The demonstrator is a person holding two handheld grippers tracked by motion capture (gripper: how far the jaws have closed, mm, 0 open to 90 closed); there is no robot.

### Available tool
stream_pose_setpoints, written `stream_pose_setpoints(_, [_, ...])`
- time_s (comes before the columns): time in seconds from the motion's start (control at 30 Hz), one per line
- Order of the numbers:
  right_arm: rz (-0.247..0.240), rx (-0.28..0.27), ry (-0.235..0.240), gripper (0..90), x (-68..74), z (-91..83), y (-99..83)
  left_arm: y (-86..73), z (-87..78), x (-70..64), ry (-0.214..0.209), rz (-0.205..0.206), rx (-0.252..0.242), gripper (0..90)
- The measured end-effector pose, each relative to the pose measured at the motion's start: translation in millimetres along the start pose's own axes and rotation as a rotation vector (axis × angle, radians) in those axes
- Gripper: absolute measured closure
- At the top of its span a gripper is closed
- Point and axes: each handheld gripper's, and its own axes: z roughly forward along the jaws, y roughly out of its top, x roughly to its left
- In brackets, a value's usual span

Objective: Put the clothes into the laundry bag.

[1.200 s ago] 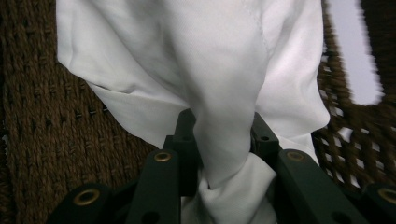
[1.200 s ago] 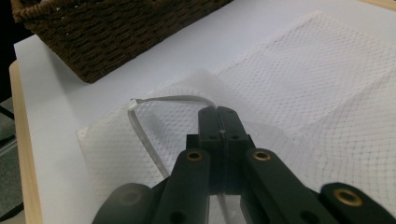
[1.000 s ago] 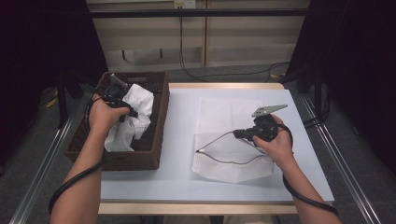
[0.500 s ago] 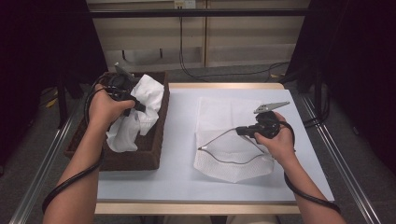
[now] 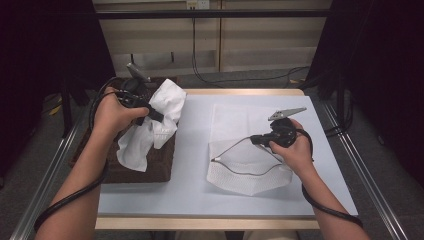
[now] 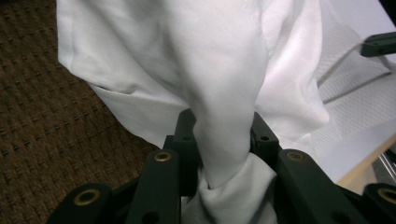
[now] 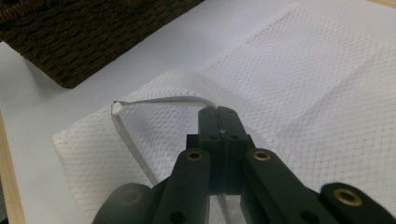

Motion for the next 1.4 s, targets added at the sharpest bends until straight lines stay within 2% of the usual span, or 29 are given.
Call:
stream_pose_setpoints(0.03, [-0.001,0.0,0.0,90.0,0.5,0.4,0.5,0.4,-1.0,-4.8,-0.009,0.022,0.005,70.9])
stream_pose_setpoints(0.13, [-0.004,0.003,0.0,90.0,0.5,0.6,0.9,1.4,-1.9,-9.8,-0.016,0.037,0.004,70.9])
stream_pose_setpoints(0.17, [-0.004,0.005,-0.006,90.0,0.5,1.2,0.9,2.7,-2.8,-16.0,-0.021,0.056,0.007,70.9])
stream_pose_setpoints(0.2, [-0.007,0.008,-0.009,90.0,0.1,1.4,0.8,2.7,-2.8,-16.0,-0.021,0.056,0.007,70.9])
stream_pose_setpoints(0.23, [-0.006,0.009,-0.01,90.0,-0.4,2.0,0.8,4.1,-2.9,-22.1,-0.043,0.073,0.007,70.9])
stream_pose_setpoints(0.33, [0.007,0.007,-0.013,90.0,-1.1,2.5,0.7,5.4,-2.5,-29.4,-0.048,0.092,0.006,70.9])
stream_pose_setpoints(0.4, [0.013,0.006,-0.01,90.0,-1.8,2.9,1.2,6.8,-1.9,-38.5,-0.073,0.135,0.009,70.8])
stream_pose_setpoints(0.47, [0.017,0.003,-0.013,90.0,-1.4,3.4,1.9,6.5,-0.8,-42.9,-0.079,0.125,-0.001,70.9])
stream_pose_setpoints(0.53, [0.021,0.004,-0.012,90.0,-1.3,3.4,2.2,7.1,0.1,-48.3,-0.085,0.162,0.01,70.8])
stream_pose_setpoints(0.57, [0.017,0.005,-0.01,90.0,-1.5,3.4,2.6,6.6,1.0,-51.9,-0.088,0.16,0.003,70.8])
stream_pose_setpoints(0.6, [0.014,0.006,-0.013,90.0,-1.4,3.5,3.1,7.2,1.6,-56.4,-0.097,0.18,0.014,70.8])
stream_pose_setpoints(0.87, [0.017,0.007,-0.025,90.0,-2.4,2.5,5.3,8.0,3.0,-72.5,-0.122,0.223,0.017,70.8])
stream_pose_setpoints(1.0, [0.019,0.011,-0.026,90.0,-2.9,2.6,5.8,9.5,4.7,-80.6,-0.146,0.243,0.034,70.9])
stream_pose_setpoints(1.2, [0.023,0.007,-0.028,90.0,-4.6,2.2,6.4,8.6,8.5,-90.7,-0.158,0.27,0.037,70.8])
stream_pose_setpoints(1.27, [0.035,0.008,-0.028,90.0,-5.5,2.7,6.4,7.4,11.2,-95.6,-0.155,0.285,0.045,70.8])
stream_pose_setpoints(1.37, [0.03,0.006,-0.032,90.0,-6.3,3.8,6.4,5.0,14.9,-101.3,-0.18,0.299,0.056,70.8])
stream_pose_setpoints(1.4, [0.028,0.01,-0.034,90.0,-6.1,3.6,6.8,3.2,17.6,-105.2,-0.176,0.313,0.07,70.8])
